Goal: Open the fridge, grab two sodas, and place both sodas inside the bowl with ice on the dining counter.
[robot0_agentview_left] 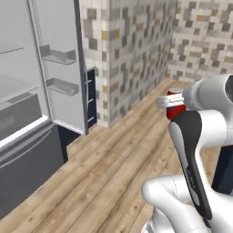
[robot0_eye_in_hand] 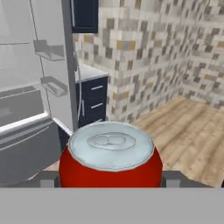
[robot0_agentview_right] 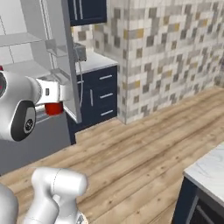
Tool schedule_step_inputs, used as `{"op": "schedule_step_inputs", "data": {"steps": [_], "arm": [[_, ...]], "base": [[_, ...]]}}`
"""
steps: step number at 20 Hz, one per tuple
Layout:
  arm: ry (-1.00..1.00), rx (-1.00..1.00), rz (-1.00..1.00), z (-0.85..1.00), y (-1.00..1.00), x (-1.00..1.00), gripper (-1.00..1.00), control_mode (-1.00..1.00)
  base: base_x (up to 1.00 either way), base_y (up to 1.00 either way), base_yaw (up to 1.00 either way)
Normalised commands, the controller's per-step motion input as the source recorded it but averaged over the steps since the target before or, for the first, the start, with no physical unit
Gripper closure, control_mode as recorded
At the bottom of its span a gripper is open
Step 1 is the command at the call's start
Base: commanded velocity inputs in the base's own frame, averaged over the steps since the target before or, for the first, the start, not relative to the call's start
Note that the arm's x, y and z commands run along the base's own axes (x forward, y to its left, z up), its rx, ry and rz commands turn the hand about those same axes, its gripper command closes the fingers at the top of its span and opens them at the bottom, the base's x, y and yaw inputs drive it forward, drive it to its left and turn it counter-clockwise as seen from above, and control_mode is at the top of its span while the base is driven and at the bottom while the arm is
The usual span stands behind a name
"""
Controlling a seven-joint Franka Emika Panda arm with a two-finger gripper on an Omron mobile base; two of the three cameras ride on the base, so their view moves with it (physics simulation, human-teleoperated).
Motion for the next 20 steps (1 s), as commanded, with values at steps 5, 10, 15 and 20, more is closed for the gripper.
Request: {"op": "schedule_step_inputs", "data": {"steps": [5,10,15,20], "arm": [[0.0,0.0,0.0,0.0,0.0,0.0,1.0,1.0],[0.0,0.0,0.0,0.0,0.0,0.0,1.0,1.0],[0.0,0.0,0.0,0.0,0.0,0.0,1.0,1.0],[0.0,0.0,0.0,0.0,0.0,0.0,1.0,1.0]], "base": [[-0.45,-0.72,-0.4],[-0.42,-0.82,-0.39],[-0.45,-0.72,-0.42],[-0.51,-0.55,-0.46]]}}
